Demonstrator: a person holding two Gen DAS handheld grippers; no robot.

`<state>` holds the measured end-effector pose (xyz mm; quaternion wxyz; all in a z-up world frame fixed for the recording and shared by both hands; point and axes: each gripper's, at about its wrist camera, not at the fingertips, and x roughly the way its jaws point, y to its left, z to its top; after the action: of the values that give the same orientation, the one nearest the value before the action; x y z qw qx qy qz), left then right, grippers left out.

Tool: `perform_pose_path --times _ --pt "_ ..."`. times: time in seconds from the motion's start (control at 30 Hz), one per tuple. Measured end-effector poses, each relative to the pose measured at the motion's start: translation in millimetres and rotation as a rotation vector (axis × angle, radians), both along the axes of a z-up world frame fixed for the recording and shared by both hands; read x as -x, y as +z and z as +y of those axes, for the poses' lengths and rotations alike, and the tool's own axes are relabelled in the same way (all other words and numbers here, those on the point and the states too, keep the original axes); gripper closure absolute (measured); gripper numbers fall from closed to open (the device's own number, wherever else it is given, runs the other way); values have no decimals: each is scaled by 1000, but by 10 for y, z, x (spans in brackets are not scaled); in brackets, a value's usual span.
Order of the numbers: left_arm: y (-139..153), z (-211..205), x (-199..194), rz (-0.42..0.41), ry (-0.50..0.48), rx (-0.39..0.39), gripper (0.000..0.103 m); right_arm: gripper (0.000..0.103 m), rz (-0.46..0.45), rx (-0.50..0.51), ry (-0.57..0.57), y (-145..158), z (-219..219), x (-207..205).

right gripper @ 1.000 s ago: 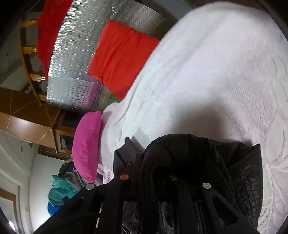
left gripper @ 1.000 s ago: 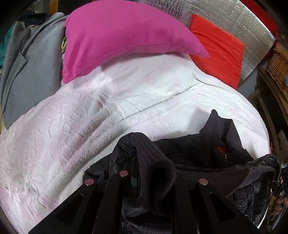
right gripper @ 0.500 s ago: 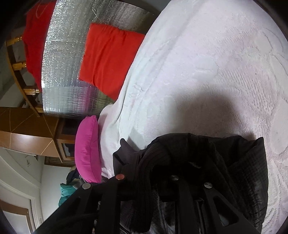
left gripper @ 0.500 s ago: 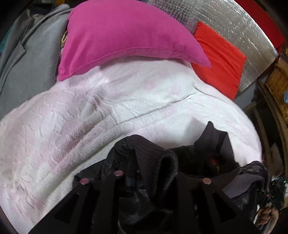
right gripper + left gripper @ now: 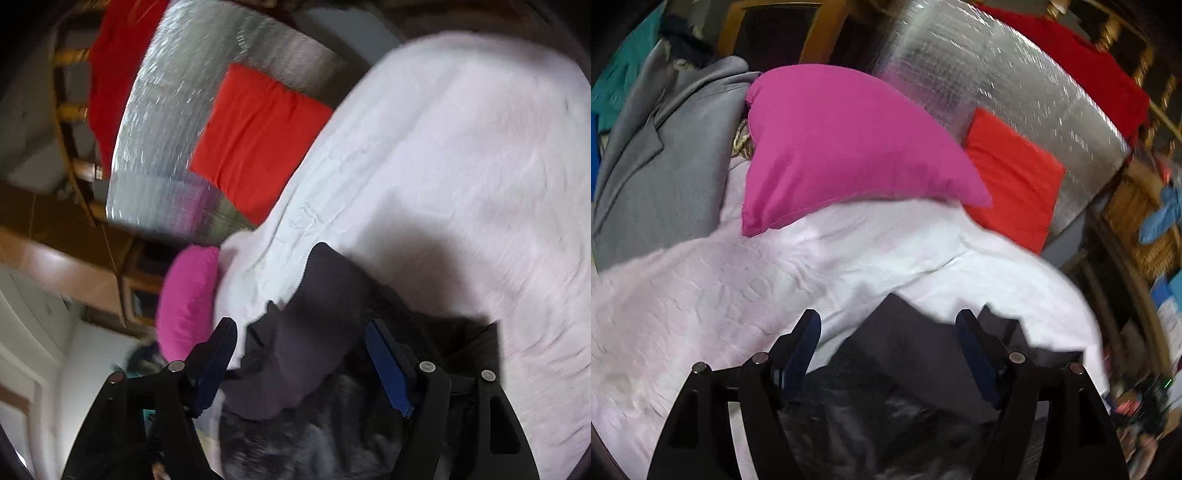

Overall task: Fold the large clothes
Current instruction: 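Open both grippers and release the ribbed hem onto the folded jacket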

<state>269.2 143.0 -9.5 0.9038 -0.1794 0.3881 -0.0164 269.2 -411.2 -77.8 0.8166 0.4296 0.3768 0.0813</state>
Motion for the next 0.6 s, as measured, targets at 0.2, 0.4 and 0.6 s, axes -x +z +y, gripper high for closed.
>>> perform_pose_path --times 0.2,0.4,0.6 --pt "-380 -56 -171 110 -80 -76 27 27 49 303 153 -74 210 -195" --pt "-586 -338 -376 133 -145 -214 37 27 50 559 275 -138 566 -470" --pt "-718 -327 -492 188 -110 -306 101 85 106 700 347 -223 669 -593"
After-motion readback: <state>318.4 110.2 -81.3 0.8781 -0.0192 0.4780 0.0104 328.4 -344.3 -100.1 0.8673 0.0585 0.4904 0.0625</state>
